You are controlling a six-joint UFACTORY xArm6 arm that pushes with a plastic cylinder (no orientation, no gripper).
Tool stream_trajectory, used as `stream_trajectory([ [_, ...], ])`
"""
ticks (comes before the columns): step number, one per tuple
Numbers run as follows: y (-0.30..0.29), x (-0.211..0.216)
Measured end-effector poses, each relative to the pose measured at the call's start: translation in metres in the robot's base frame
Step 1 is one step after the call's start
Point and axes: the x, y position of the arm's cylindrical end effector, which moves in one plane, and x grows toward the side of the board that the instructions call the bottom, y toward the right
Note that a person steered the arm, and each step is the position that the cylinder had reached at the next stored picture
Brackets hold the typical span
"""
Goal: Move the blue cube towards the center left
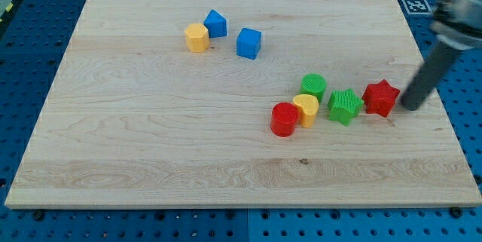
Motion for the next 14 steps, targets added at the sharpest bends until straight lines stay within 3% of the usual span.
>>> stream_trajectory([
  [1,-0.053,-0.004],
  [3,-0.026,-0.046],
  [5,-0.048,-0.088],
  [6,-0.063,-0.165],
  [7,-0.132,-0.162],
  [8,-0.22,-0.101],
  [9,-0.245,-0.076],
  [10,-0.244,-0.11],
  [11,-0.284,-0.119],
  [12,-0.325,-0.091],
  [13,-0.327,-0.075],
  [14,-0.38,-0.09],
])
